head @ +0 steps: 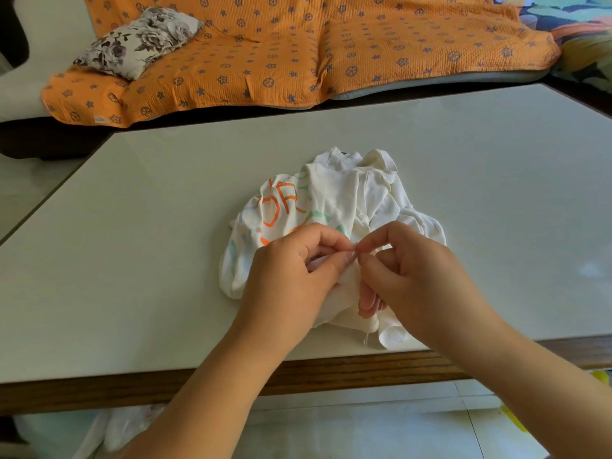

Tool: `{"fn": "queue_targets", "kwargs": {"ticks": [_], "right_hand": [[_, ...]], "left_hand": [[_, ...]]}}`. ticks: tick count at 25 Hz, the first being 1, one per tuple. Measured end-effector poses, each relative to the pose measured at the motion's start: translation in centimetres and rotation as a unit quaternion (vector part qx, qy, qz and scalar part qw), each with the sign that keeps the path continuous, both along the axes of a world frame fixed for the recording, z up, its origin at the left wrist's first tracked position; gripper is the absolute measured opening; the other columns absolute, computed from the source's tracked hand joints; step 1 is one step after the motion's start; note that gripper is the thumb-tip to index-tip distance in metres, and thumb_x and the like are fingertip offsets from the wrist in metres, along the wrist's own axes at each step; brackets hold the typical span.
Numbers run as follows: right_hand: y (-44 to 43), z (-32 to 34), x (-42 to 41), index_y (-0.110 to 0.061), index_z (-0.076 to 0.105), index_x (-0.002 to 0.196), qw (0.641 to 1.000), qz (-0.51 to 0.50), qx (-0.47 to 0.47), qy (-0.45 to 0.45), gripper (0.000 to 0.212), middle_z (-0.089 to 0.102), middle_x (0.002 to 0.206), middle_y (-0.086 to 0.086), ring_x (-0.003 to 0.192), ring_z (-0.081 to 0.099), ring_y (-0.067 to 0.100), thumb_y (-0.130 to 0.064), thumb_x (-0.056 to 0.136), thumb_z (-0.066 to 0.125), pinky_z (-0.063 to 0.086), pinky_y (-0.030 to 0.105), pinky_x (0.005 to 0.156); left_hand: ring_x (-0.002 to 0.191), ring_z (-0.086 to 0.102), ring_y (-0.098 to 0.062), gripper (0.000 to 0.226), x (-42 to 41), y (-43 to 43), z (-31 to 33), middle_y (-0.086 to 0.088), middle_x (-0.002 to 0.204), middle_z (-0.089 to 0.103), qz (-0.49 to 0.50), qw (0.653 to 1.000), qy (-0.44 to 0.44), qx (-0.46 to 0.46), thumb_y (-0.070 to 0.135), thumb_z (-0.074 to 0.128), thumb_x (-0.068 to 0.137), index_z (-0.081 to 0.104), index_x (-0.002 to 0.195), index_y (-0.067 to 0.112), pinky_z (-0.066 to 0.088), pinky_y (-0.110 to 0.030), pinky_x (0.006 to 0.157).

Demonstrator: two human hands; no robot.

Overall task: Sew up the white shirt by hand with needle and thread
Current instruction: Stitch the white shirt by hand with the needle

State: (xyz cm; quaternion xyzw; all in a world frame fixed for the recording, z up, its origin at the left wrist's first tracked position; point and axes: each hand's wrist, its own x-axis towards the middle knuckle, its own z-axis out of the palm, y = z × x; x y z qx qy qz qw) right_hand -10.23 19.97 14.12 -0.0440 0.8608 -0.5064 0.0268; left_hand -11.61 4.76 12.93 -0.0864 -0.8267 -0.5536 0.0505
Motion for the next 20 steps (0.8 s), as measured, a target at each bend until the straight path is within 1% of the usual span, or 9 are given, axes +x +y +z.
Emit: {"fn": "queue_targets", "kwargs": {"ticks": [1, 3, 5, 7, 9, 13, 15, 17, 20], "right_hand": [[-0.1, -0.1, 0.0, -0.027, 0.055, 0.092, 1.000, -0.010, -0.018, 0.010, 0.012, 0.070, 0.059, -0.006, 0.057, 0.064, 0.004, -0.017, 0.096, 0.049, 0.054, 0.023, 0.065], [-0.1, -0.3, -0.1, -0.023, 0.056, 0.093, 0.998, -0.022, -0.059, 0.013, 0.011, 0.071, 0.060, -0.003, 0.059, 0.065, 0.005, -0.015, 0.097, 0.050, 0.053, 0.018, 0.064], [-0.2, -0.5, 0.0, -0.021, 0.056, 0.093, 0.997, -0.019, -0.076, 0.011, 0.009, 0.071, 0.061, -0.002, 0.060, 0.066, 0.006, -0.016, 0.098, 0.050, 0.051, 0.013, 0.062], [-0.3, -0.7, 0.0, -0.020, 0.055, 0.094, 0.996, -0.015, -0.084, 0.007, 0.008, 0.071, 0.062, -0.001, 0.061, 0.066, 0.007, -0.016, 0.098, 0.049, 0.050, 0.012, 0.061], [-0.4, -0.8, 0.0, -0.019, 0.053, 0.095, 0.995, -0.013, -0.104, 0.008, 0.006, 0.071, 0.063, 0.001, 0.061, 0.067, 0.008, -0.015, 0.099, 0.049, 0.051, 0.013, 0.061], [-0.2, -0.9, -0.2, -0.022, 0.053, 0.104, 0.992, 0.021, -0.124, 0.002, 0.007, 0.073, 0.068, 0.003, 0.065, 0.069, 0.013, -0.018, 0.100, 0.049, 0.056, 0.024, 0.065], [-0.1, -0.6, -0.3, -0.020, 0.058, 0.099, 0.994, 0.025, -0.107, -0.014, 0.008, 0.073, 0.068, 0.001, 0.063, 0.069, 0.012, -0.020, 0.100, 0.050, 0.056, 0.025, 0.063], [0.1, -0.2, -0.6, -0.018, 0.061, 0.091, 0.996, -0.002, -0.086, -0.011, 0.011, 0.073, 0.067, -0.001, 0.061, 0.069, 0.012, -0.023, 0.098, 0.054, 0.054, 0.023, 0.058], [1.4, 0.2, -1.9, -0.020, 0.068, 0.080, 0.994, -0.089, -0.053, 0.044, 0.013, 0.072, 0.070, -0.002, 0.054, 0.064, 0.009, -0.028, 0.091, 0.065, 0.047, 0.020, 0.049]], "left_hand": [[0.073, 0.069, 0.001, 0.010, 0.0, 0.1, -0.1, 0.014, 0.080, 0.074, 0.008, 1.000, -0.011, 0.023, 0.020, 0.073, 0.085, 0.067, 0.087, 0.028, 0.050, -0.011, 0.067], [0.072, 0.071, -0.005, 0.014, -0.2, 0.0, -0.1, 0.010, 0.083, 0.075, 0.016, 0.996, -0.065, 0.060, 0.028, 0.072, 0.084, 0.062, 0.095, 0.028, 0.055, -0.022, 0.068], [0.071, 0.072, -0.008, 0.013, -0.5, -0.1, -0.3, 0.009, 0.085, 0.076, 0.010, 0.991, -0.116, 0.071, 0.031, 0.070, 0.086, 0.067, 0.098, 0.028, 0.055, -0.026, 0.065], [0.076, 0.072, -0.009, 0.012, -0.5, -0.1, -0.5, 0.007, 0.086, 0.076, -0.003, 0.987, -0.126, 0.098, 0.027, 0.068, 0.088, 0.073, 0.100, 0.028, 0.056, -0.026, 0.068], [0.080, 0.071, -0.005, 0.014, -0.5, -0.1, -0.8, 0.007, 0.085, 0.076, -0.015, 0.991, -0.098, 0.092, 0.021, 0.067, 0.090, 0.076, 0.100, 0.024, 0.055, -0.022, 0.071], [0.081, 0.068, 0.002, 0.016, -0.3, -0.1, -0.8, 0.014, 0.081, 0.074, -0.029, 0.999, 0.006, -0.011, 0.018, 0.068, 0.089, 0.077, 0.090, 0.031, 0.048, -0.009, 0.071], [0.083, 0.065, 0.000, 0.015, -0.3, -0.1, -0.9, 0.014, 0.083, 0.070, -0.026, 0.997, 0.049, -0.053, 0.018, 0.070, 0.087, 0.078, 0.088, 0.032, 0.045, -0.008, 0.071], [0.086, 0.064, -0.001, 0.013, -0.3, -0.2, -0.9, 0.014, 0.085, 0.069, -0.022, 0.996, 0.053, -0.064, 0.020, 0.072, 0.085, 0.078, 0.086, 0.031, 0.045, -0.008, 0.072], [0.088, 0.064, 0.001, 0.011, -0.5, -0.4, -0.7, 0.015, 0.086, 0.070, -0.021, 0.998, 0.015, -0.052, 0.023, 0.071, 0.085, 0.077, 0.084, 0.033, 0.045, -0.007, 0.073]]}}
